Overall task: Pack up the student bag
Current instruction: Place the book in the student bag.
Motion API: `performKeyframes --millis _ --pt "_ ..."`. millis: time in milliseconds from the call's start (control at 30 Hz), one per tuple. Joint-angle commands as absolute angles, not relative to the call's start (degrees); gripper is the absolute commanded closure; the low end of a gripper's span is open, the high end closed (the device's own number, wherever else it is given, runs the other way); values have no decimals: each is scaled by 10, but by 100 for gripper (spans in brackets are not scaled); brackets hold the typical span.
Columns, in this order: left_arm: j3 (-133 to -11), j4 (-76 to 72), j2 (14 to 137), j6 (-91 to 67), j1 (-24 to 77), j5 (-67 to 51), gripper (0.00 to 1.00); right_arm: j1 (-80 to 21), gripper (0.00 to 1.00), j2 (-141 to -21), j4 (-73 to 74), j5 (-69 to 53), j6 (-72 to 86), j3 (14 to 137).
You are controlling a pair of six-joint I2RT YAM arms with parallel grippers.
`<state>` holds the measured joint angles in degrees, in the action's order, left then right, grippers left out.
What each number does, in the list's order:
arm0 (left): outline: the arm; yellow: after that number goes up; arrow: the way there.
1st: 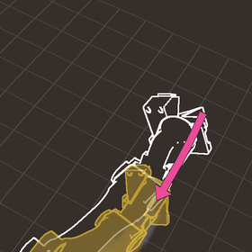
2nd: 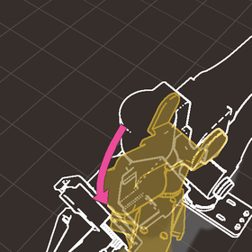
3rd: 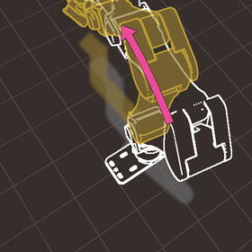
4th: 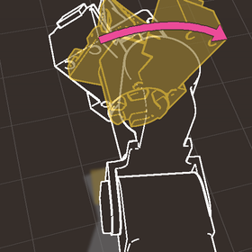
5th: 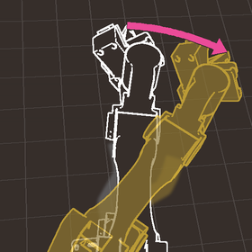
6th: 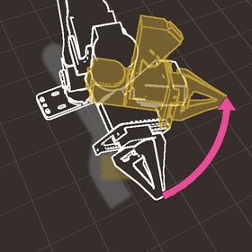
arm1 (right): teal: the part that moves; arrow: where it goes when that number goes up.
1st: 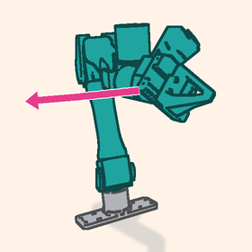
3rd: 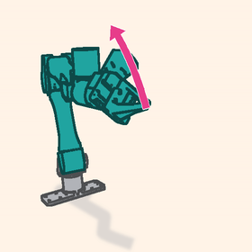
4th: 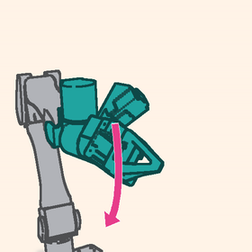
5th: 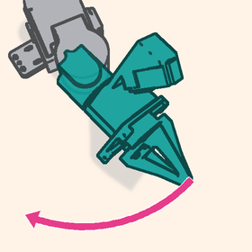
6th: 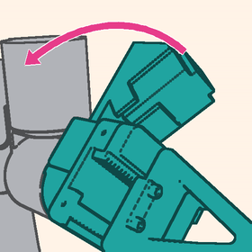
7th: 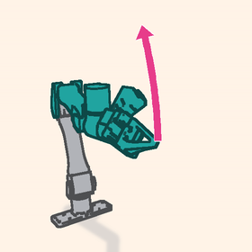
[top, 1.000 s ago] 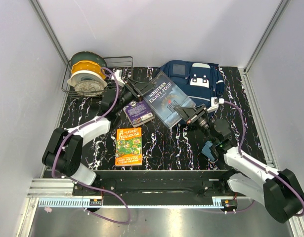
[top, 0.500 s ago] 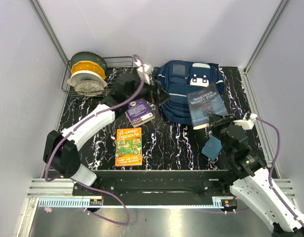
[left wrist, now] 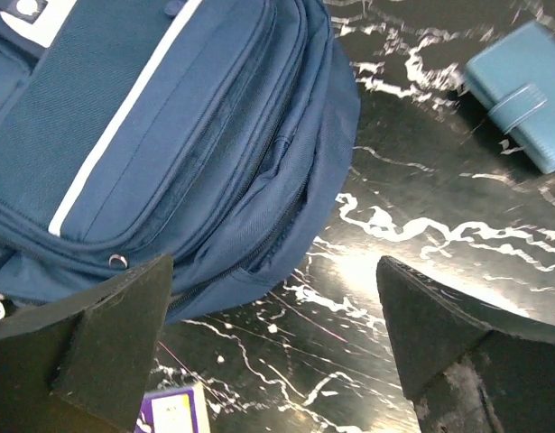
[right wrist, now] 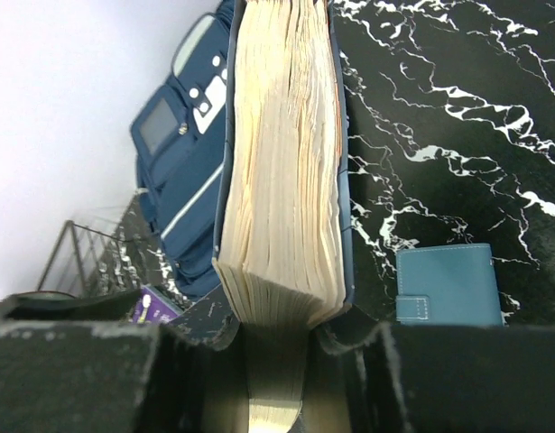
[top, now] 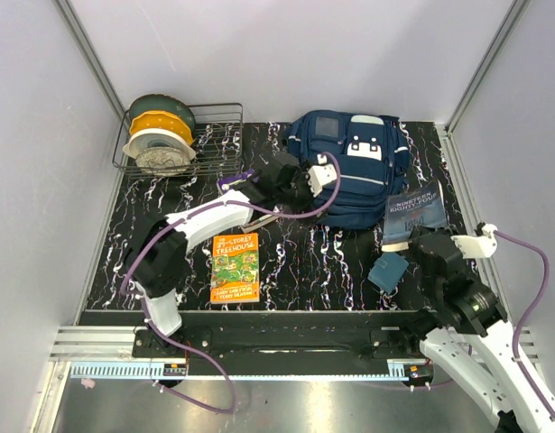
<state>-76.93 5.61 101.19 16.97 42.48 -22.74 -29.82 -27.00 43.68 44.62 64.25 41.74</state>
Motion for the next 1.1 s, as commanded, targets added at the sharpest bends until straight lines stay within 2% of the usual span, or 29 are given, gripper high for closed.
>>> performKeyframes --millis 0,200,500,767,1067 --pt "-831 9 1057 293 439 -219 1 -299 100 -230 415 490 658 455" --pt "-865 14 1114 305 446 -243 5 -299 100 -177 446 485 688 445" --pt "-875 16 1157 356 469 -214 24 -299 100 -158 468 483 704 447" --pt "-893 4 1195 356 474 -171 30 -299 100 -160 470 475 704 448" --pt "-906 -6 1201 325 474 -154 49 -299 100 -153 478 466 716 440"
